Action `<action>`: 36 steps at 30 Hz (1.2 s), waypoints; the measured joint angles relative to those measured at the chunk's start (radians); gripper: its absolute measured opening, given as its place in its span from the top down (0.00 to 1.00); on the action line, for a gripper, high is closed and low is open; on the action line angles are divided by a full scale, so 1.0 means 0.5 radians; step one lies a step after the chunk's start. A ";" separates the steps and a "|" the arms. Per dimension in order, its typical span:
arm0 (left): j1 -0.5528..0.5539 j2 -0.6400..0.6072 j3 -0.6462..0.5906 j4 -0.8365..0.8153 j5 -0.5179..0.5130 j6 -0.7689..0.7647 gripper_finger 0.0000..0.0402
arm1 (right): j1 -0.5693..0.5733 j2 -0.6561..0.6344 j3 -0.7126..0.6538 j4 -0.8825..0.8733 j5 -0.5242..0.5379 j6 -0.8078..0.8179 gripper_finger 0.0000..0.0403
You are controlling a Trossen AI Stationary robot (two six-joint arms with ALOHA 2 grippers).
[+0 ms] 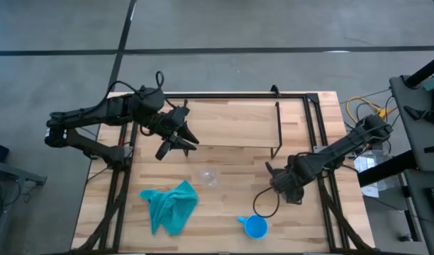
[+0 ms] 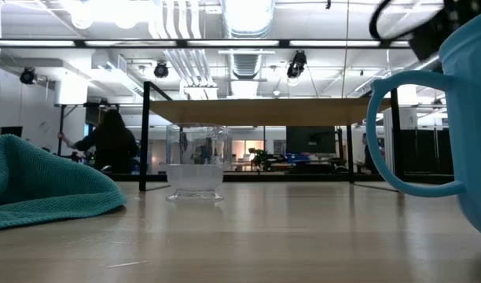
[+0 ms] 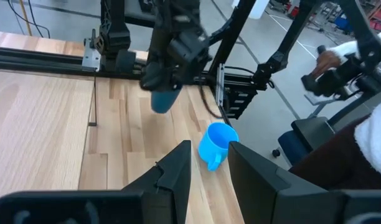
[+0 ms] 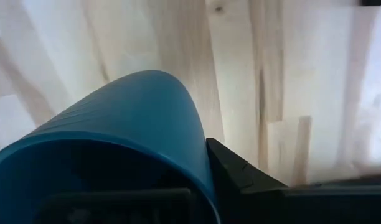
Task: Stack small to large cups/mugs on shelf
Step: Put the dark blue mug on the shelf
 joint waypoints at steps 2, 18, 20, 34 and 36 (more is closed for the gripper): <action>0.001 0.000 0.000 0.000 0.000 0.000 0.77 | 0.000 0.000 0.147 -0.144 0.001 0.000 0.98; 0.003 -0.002 0.127 0.084 -0.079 -0.115 0.77 | -0.539 0.051 1.631 -0.616 0.810 -0.055 0.98; 0.005 -0.002 0.190 0.079 -0.142 -0.090 0.77 | -0.664 0.092 1.760 -0.622 0.811 -0.191 0.98; 0.016 0.000 0.441 -0.317 -0.390 0.006 0.77 | -1.434 0.542 2.188 -0.700 0.434 -1.100 0.98; 0.016 0.001 0.441 -0.390 -0.391 0.004 0.77 | -1.509 0.568 2.176 -0.695 0.425 -1.182 0.98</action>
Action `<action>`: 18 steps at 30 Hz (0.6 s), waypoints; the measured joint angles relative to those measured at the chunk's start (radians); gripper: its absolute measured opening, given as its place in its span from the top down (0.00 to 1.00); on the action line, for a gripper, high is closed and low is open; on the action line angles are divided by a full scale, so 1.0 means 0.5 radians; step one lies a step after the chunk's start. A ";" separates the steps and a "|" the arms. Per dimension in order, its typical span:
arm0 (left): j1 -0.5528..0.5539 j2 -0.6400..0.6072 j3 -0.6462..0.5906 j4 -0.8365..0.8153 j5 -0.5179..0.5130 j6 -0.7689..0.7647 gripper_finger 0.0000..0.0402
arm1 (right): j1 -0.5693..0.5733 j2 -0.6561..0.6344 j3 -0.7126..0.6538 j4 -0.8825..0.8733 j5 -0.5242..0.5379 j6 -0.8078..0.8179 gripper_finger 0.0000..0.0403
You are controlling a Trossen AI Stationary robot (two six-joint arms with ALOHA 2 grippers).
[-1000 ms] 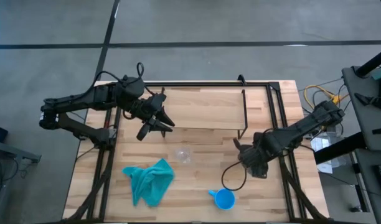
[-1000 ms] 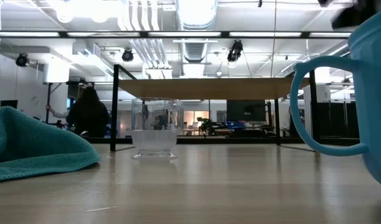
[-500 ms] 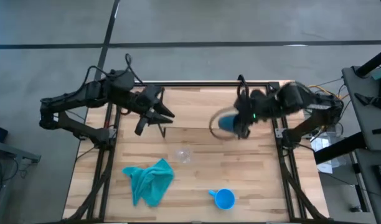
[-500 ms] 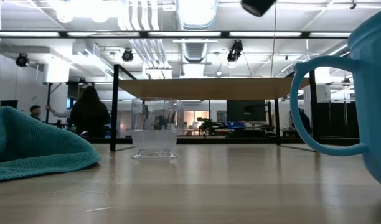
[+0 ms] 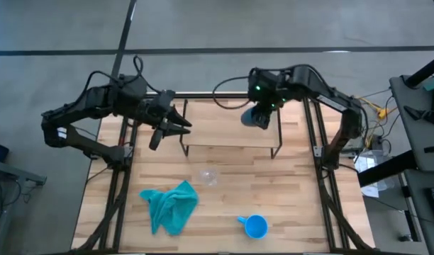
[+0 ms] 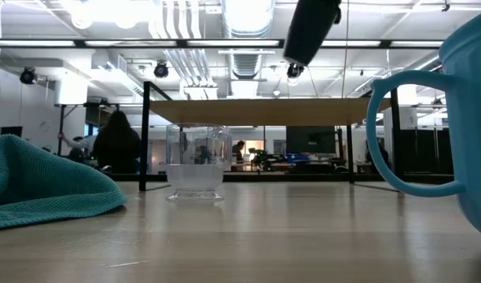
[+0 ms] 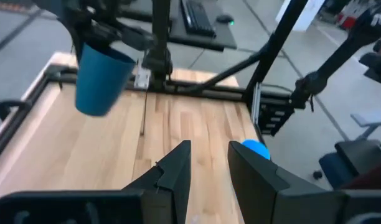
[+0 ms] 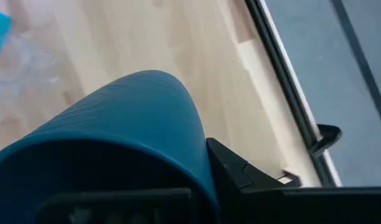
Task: Stack small to large cups/mugs on shelf
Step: Put the dark blue mug on the shelf
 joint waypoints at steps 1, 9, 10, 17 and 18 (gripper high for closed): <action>0.000 0.001 0.000 -0.022 0.000 0.000 0.77 | -0.035 0.005 -0.019 -0.003 -0.034 -0.032 0.98; 0.000 -0.003 -0.001 -0.058 -0.001 0.014 0.77 | -0.191 -0.029 -0.232 -0.006 -0.201 -0.147 0.98; 0.000 -0.006 -0.001 -0.059 -0.001 0.015 0.77 | -0.198 -0.047 -0.261 -0.006 -0.201 -0.148 0.98; 0.000 -0.010 -0.002 -0.058 -0.002 0.068 0.77 | -0.212 -0.166 -0.509 -0.006 -0.202 -0.174 0.98; 0.000 -0.010 -0.002 -0.056 -0.002 0.068 0.77 | -0.221 -0.177 -0.542 -0.008 -0.201 -0.175 0.98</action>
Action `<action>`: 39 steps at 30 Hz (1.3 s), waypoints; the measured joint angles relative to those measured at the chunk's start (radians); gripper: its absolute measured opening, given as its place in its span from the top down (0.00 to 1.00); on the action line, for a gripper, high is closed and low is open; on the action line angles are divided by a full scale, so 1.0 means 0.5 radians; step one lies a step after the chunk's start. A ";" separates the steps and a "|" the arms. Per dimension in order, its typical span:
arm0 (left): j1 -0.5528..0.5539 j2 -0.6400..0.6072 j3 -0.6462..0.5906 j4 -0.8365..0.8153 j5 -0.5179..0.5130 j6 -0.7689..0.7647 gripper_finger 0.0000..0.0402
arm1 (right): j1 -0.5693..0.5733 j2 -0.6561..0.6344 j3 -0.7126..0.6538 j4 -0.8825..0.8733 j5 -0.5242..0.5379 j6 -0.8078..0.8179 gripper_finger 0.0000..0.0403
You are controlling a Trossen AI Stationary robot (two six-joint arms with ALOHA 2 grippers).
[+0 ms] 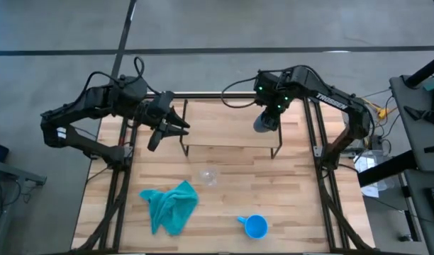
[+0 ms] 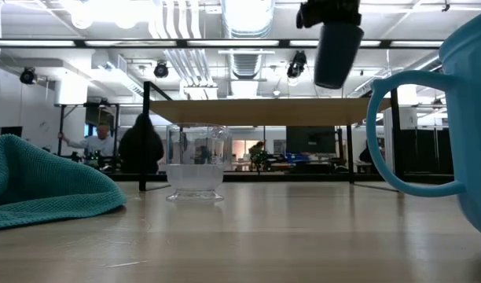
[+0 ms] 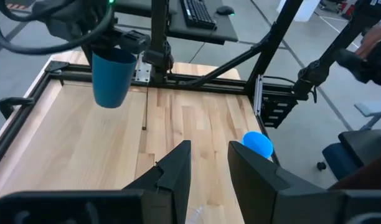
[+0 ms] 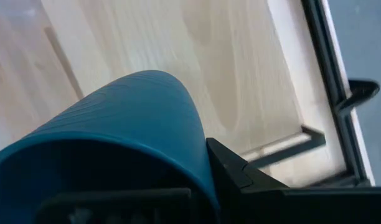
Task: Stack small to large cups/mugs on shelf
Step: Put the dark blue mug on the shelf
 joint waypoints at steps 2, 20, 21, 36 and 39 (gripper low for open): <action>0.000 0.001 0.000 0.000 0.000 0.000 0.77 | -0.018 -0.008 -0.066 -0.001 0.017 -0.001 0.98; 0.000 0.003 -0.001 0.006 -0.002 -0.007 0.77 | -0.055 0.119 -0.116 0.006 0.144 -0.135 0.96; 0.000 0.003 -0.001 0.007 -0.002 -0.008 0.77 | -0.055 0.119 -0.102 0.006 0.162 -0.135 0.96; 0.000 0.003 -0.002 0.065 -0.008 -0.008 0.77 | -0.056 0.118 -0.103 0.027 0.175 -0.216 0.94; 0.000 0.003 -0.002 0.070 -0.008 -0.008 0.77 | -0.056 0.118 -0.085 0.089 0.181 -0.218 0.94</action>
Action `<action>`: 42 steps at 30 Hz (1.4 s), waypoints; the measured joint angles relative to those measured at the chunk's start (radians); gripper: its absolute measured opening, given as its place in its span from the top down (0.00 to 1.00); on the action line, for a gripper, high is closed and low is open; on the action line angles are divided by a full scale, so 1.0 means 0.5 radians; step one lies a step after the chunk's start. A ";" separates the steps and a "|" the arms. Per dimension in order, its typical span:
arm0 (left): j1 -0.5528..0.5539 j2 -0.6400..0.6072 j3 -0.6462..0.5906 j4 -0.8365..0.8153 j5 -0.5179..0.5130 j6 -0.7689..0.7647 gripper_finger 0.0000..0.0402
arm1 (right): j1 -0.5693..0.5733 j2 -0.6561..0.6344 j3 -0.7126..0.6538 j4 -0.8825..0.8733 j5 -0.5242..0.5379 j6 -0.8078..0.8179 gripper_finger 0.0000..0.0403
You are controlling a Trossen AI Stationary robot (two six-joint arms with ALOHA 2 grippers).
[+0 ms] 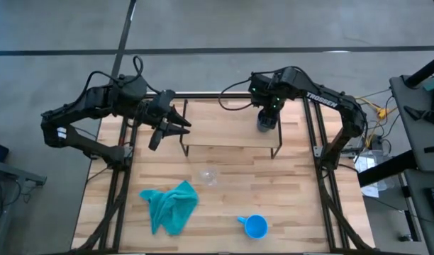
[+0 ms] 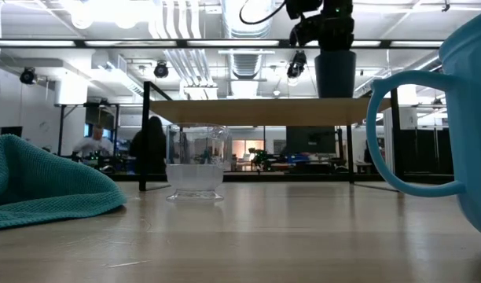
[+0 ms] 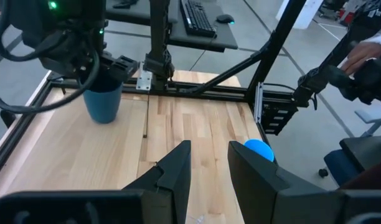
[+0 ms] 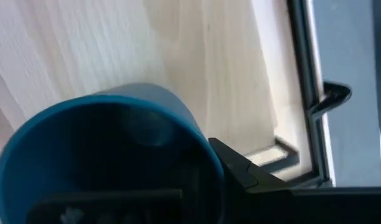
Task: Stack small to large cups/mugs on shelf
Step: Put the dark blue mug on the shelf, then put the transparent mug on the shelf
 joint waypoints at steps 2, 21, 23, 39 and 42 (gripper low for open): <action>0.000 0.000 0.000 0.000 0.000 0.000 0.77 | 0.000 0.000 0.018 0.038 0.000 -0.006 0.93; 0.000 0.000 0.000 -0.001 0.000 0.008 0.77 | 0.005 0.000 0.383 -0.052 -0.014 0.097 0.62; 0.000 0.000 0.000 -0.002 0.000 0.006 0.77 | 0.018 -0.008 0.473 -0.091 -0.075 0.232 0.62; -0.002 0.002 -0.132 -0.244 0.000 -0.090 0.77 | 0.686 -0.449 0.508 -0.089 -0.397 0.881 0.69; -0.002 0.026 -0.195 -0.231 0.014 -0.278 0.77 | 0.867 -0.467 0.456 -0.087 -0.371 1.033 0.68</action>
